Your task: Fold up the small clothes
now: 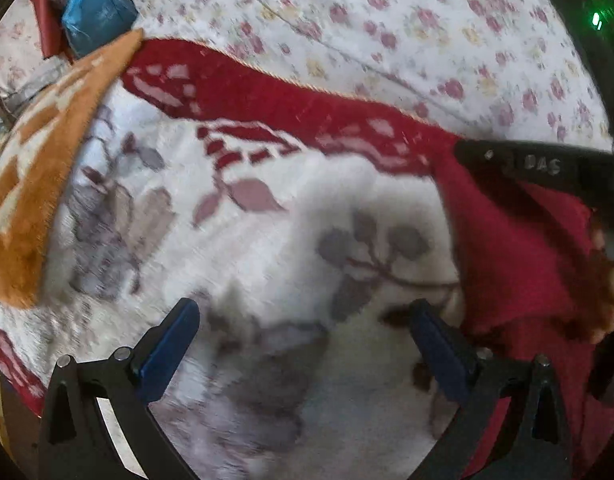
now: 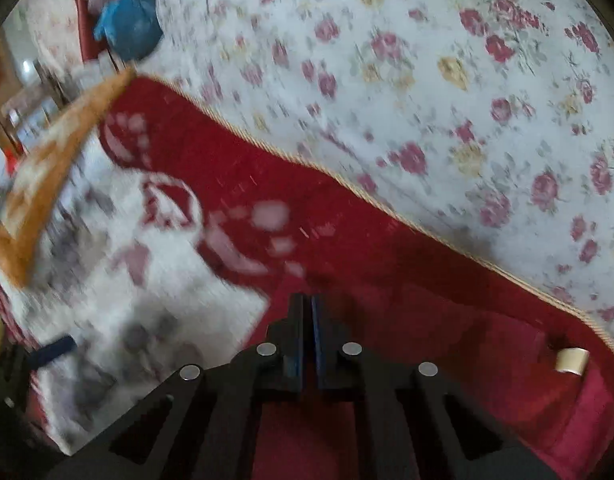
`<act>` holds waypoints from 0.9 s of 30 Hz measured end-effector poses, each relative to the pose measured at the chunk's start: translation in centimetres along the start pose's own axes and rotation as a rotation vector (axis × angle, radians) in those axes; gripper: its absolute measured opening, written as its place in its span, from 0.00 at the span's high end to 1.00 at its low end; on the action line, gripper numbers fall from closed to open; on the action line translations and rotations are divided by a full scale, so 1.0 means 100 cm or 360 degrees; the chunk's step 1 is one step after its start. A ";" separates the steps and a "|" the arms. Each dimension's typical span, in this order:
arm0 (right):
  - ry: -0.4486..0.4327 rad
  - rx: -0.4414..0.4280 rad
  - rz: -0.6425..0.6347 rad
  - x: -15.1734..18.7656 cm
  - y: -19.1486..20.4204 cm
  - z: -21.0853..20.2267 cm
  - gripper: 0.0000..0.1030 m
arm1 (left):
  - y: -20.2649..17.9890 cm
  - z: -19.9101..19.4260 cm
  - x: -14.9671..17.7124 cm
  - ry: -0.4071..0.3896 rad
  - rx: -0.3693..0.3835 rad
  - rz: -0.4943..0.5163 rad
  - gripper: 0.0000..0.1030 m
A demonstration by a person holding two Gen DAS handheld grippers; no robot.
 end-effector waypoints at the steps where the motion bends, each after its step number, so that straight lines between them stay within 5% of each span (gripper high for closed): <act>1: 0.0010 -0.0009 0.0025 -0.002 0.000 0.006 0.95 | 0.005 -0.005 -0.004 -0.0023 0.0007 -0.0024 0.00; 4: 0.0048 -0.0043 0.0108 -0.006 0.001 0.025 0.94 | 0.021 -0.015 -0.011 -0.0101 0.0010 -0.0134 0.00; 8: 0.0015 -0.0127 0.0181 0.010 -0.006 -0.014 0.83 | 0.014 -0.019 -0.014 -0.0109 0.0107 -0.0123 0.00; 10: -0.0009 -0.0013 0.0174 0.034 -0.014 -0.047 0.47 | 0.003 -0.021 -0.014 -0.0125 0.0130 -0.0071 0.00; 11: -0.0023 0.0064 0.0183 0.049 -0.018 -0.060 0.42 | -0.003 -0.023 -0.015 -0.0141 0.0139 -0.0043 0.00; 16: 0.0129 0.0131 0.0319 0.118 -0.045 -0.052 0.40 | -0.039 -0.007 -0.014 -0.0057 0.0094 0.0070 0.00; 21: -0.0011 0.0131 0.0255 0.149 -0.047 -0.119 0.38 | -0.046 0.004 -0.008 -0.0020 -0.0015 0.0071 0.00; 24: -0.0123 0.0395 0.0346 0.171 -0.085 -0.168 0.18 | -0.040 0.000 -0.005 -0.0030 0.0000 0.0057 0.00; 27: -0.0125 0.0660 0.0573 0.194 -0.146 -0.191 0.16 | -0.035 -0.004 -0.005 -0.0042 0.0032 0.0024 0.00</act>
Point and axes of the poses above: each gripper's, at about its wrist camera, not at the fingertips, and z roughly the way its jaws point, y to its left, x to its underside, the point moved 5 cm from there along z, roughly the way its jaws point, and after that the axes turned 13 degrees about y, right-handed, at the moved point
